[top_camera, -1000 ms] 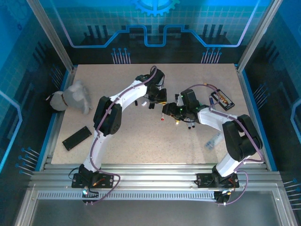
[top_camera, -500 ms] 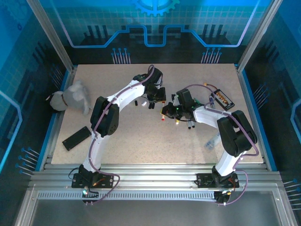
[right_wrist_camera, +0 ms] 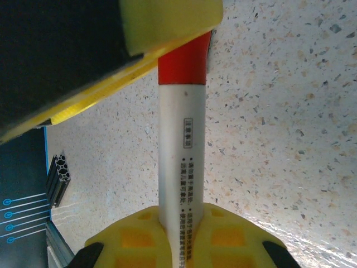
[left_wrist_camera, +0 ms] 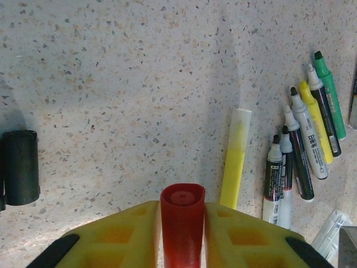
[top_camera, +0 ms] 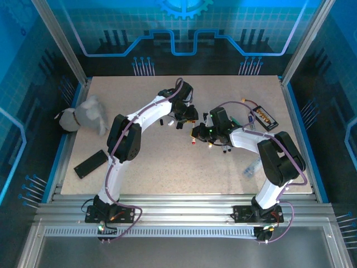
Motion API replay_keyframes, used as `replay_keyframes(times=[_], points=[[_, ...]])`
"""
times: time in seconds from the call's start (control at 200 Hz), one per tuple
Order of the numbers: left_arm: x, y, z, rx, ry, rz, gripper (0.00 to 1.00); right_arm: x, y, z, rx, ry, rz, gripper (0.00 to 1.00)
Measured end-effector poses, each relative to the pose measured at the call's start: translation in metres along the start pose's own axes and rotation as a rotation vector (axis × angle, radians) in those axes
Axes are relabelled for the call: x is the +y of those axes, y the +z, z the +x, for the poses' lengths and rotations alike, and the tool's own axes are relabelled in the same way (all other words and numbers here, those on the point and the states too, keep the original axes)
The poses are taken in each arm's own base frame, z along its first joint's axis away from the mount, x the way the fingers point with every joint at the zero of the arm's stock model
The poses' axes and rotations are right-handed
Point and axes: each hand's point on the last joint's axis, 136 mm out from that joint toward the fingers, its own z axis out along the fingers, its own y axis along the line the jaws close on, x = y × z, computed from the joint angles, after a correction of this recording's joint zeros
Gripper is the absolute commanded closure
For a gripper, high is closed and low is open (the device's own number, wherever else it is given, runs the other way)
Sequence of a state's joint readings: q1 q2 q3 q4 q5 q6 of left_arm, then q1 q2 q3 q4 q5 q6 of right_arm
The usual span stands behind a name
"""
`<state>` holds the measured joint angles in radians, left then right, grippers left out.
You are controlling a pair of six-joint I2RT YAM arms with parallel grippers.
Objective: Open the pen caps
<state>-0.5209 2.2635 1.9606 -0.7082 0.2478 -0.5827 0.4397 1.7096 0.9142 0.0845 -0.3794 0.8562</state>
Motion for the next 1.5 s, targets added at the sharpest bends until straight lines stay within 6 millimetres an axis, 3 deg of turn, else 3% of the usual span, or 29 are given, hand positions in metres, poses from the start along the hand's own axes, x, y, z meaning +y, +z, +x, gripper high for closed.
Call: replay_keyframes(times=[0.09,0.225,0.37,0.465,0.525,0.64,0.705,0.776,0.891,1.011,1.121,1.311,1.501], points=[[0.0,0.0,0.0,0.001,-0.002,0.002,0.79,0.0,0.0,0.0,0.0,-0.001,-0.001,1.0],[-0.001,0.0,0.0,0.003,-0.001,0.004,1.0,0.0,0.0,0.001,0.001,0.001,0.003,1.0],[0.0,0.0,0.001,0.005,-0.015,0.001,1.0,0.001,0.0,0.003,0.003,-0.002,0.002,1.0],[-0.002,0.0,0.008,0.053,-0.028,-0.005,1.0,0.0,-0.009,0.016,-0.013,0.0,-0.003,1.0],[-0.01,0.002,0.011,0.086,-0.022,-0.025,1.0,0.001,-0.02,0.041,-0.002,0.002,-0.006,1.0],[-0.032,0.004,-0.041,-0.057,0.026,0.023,1.0,0.021,-0.041,0.133,0.181,-0.058,-0.066,1.0],[-0.031,0.0,-0.054,-0.094,0.026,0.023,1.0,0.024,-0.053,0.148,0.208,-0.066,-0.072,1.0],[-0.025,-0.002,-0.059,-0.108,0.021,0.01,1.0,0.02,-0.064,0.136,0.161,-0.051,-0.047,1.0],[-0.015,0.003,-0.053,-0.099,0.038,-0.04,1.0,-0.005,-0.082,0.101,0.05,-0.027,0.103,1.0],[0.002,0.014,-0.032,-0.057,0.067,-0.123,1.0,-0.032,-0.099,0.06,-0.048,-0.027,0.261,1.0],[0.022,0.023,-0.013,-0.016,0.089,-0.214,1.0,-0.057,-0.102,0.032,-0.07,-0.045,0.402,1.0],[0.054,0.028,-0.001,0.008,0.117,-0.352,1.0,-0.078,-0.091,0.013,-0.019,-0.124,0.556,1.0],[0.072,0.028,0.004,0.019,0.135,-0.423,0.9,-0.091,-0.082,0.003,0.018,-0.173,0.641,1.0]])
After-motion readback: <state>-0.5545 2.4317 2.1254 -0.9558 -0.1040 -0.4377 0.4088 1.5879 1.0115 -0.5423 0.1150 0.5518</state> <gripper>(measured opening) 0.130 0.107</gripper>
